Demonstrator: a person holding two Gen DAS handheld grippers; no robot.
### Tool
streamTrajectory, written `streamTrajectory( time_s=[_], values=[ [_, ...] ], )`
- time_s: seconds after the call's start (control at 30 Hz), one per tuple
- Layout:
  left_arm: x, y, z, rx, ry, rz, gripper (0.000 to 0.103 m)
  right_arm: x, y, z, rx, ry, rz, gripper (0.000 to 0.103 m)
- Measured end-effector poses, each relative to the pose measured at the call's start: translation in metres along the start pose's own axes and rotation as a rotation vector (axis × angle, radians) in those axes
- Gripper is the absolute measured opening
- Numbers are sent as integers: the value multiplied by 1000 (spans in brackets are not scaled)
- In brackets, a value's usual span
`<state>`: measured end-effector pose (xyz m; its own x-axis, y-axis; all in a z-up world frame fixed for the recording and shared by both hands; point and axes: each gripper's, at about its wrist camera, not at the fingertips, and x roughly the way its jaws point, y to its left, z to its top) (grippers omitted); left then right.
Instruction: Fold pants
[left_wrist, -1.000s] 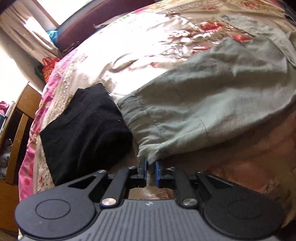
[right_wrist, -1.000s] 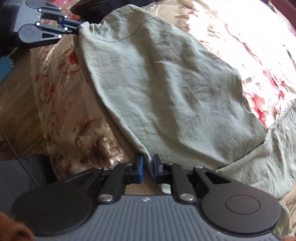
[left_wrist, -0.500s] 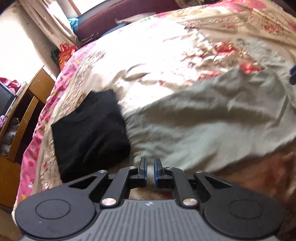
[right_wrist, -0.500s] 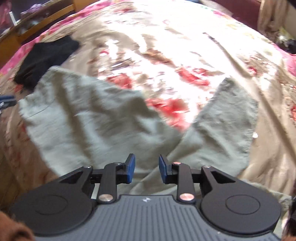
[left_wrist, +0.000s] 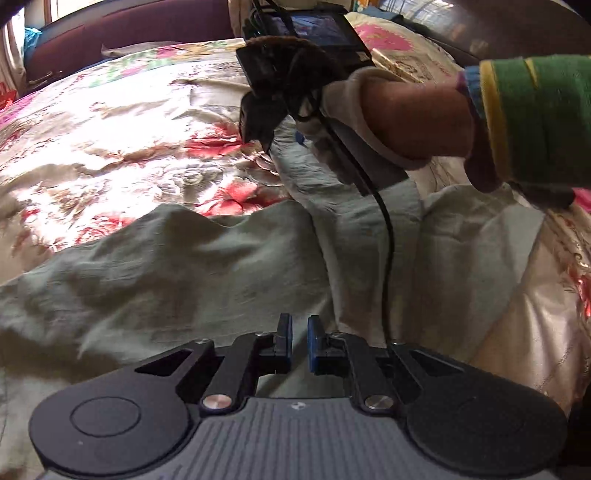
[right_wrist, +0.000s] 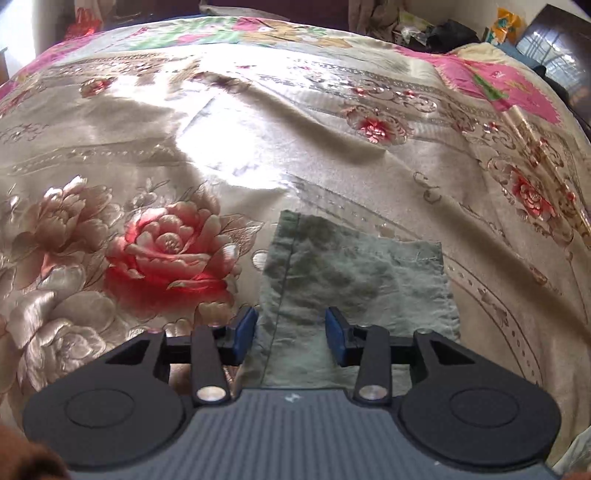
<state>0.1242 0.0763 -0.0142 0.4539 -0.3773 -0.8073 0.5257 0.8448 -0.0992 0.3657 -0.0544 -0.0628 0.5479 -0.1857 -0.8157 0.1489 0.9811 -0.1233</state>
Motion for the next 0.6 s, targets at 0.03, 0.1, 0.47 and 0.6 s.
streamTrajectory(
  time_s=[0.03,0.1,0.47,0.6],
  values=[
    [4,-5,1,14,10,0,26,-1,-10,3,47,15,14,1],
    [9,-11,4,33,19,1,26,-8,-38,6,140,35,67,2],
    [10,-59,39,215,23,-82,26,-181,-250,-114,711,-133,120,2],
    [24,-91,36,307,75,-127,26,-170,-294,-183,839,-44,26,2]
  ],
)
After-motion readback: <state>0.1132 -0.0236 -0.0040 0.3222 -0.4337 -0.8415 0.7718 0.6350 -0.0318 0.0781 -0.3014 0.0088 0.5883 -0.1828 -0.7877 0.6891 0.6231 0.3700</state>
